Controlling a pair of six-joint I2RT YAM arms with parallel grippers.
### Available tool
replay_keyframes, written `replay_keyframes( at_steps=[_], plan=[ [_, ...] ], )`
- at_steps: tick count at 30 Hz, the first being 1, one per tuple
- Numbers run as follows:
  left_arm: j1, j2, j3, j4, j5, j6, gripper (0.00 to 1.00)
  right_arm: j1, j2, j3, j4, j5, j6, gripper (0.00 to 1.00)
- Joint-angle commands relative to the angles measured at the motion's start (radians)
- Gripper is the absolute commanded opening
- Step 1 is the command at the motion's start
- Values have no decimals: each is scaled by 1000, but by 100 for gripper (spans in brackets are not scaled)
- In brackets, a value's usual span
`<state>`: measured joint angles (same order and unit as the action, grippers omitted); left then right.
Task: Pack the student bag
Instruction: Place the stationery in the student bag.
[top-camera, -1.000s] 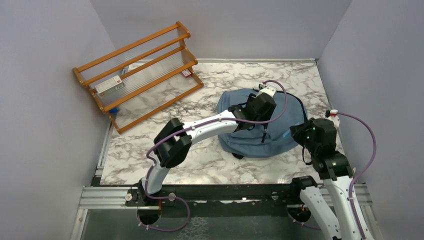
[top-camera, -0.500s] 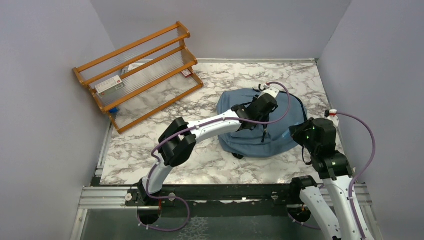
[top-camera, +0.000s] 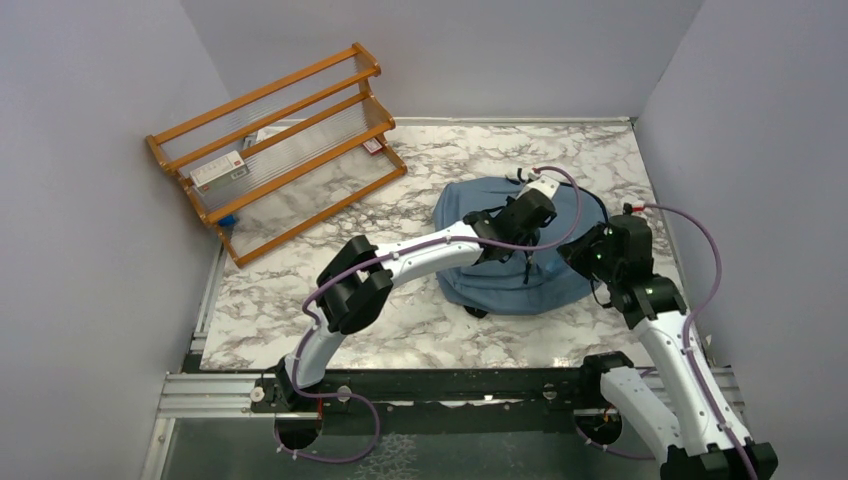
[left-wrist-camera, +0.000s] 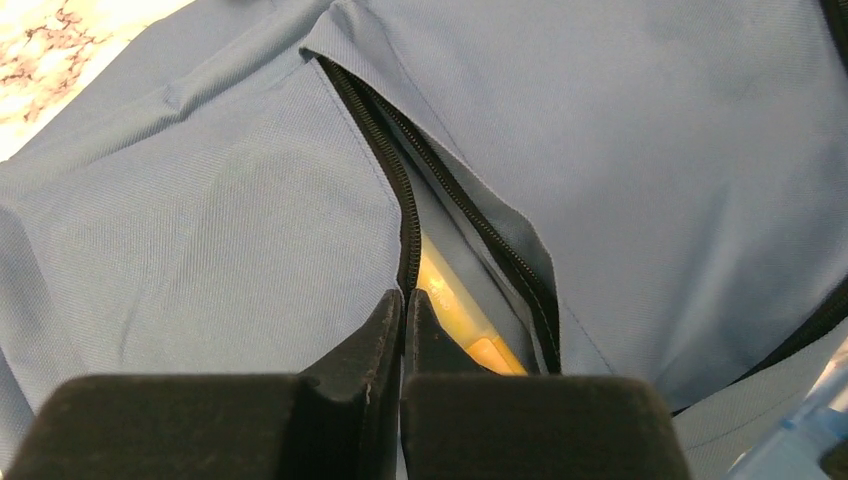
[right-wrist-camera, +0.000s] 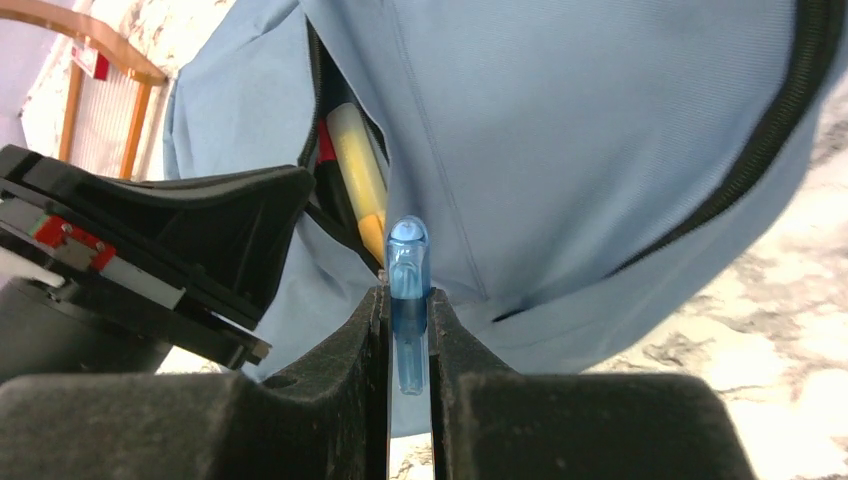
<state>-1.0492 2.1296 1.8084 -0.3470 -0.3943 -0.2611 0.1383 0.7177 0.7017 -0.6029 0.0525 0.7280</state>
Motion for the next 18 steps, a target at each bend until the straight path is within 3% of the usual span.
replay_keyframes(
  at_steps=[1,9,18],
  plan=[
    [3,-70,-46,-14,-50,-15,0,4,60,-6,181,-103,-44,1],
    [3,-114,-99,8,-39,-77,0,3,217,-24,387,-216,-67,1],
    [3,-147,-133,37,-24,-116,0,3,350,-13,473,-287,-104,1]
  ],
)
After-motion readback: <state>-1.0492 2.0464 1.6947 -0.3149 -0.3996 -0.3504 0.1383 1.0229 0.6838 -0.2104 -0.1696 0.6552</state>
